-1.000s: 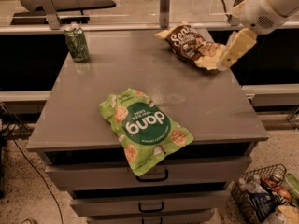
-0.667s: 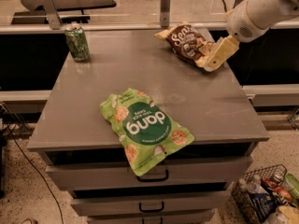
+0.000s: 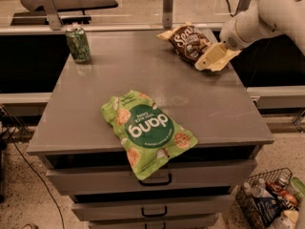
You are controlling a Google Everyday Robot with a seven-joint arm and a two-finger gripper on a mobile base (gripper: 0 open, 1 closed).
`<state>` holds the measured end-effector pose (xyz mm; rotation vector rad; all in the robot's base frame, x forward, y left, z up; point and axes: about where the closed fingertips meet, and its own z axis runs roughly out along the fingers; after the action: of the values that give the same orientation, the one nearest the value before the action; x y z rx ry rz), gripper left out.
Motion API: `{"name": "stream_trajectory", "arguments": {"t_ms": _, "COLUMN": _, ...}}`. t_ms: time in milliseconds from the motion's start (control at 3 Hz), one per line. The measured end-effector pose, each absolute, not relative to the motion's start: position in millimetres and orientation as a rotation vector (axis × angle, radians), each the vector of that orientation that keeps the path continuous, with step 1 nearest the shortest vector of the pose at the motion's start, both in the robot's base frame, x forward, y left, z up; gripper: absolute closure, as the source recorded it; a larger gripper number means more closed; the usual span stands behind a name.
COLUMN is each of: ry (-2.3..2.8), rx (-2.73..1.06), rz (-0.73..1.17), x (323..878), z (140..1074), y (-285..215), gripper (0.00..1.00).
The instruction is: Move brown chip bag near green rice chip bag
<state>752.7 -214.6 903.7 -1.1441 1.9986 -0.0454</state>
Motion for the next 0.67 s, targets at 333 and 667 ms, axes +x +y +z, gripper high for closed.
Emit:
{"name": "stream_trajectory", "arguments": {"t_ms": 333, "ry": 2.036, "rx": -1.077, "rz": 0.007, "x": 771, "z": 880, "y": -213, "gripper": 0.0}}
{"name": "stream_trajectory", "arguments": {"t_ms": 667, "ry": 2.071, "rx": -1.071, "rz": 0.067, "x": 781, "z": 861, "y": -203, "gripper": 0.17}}
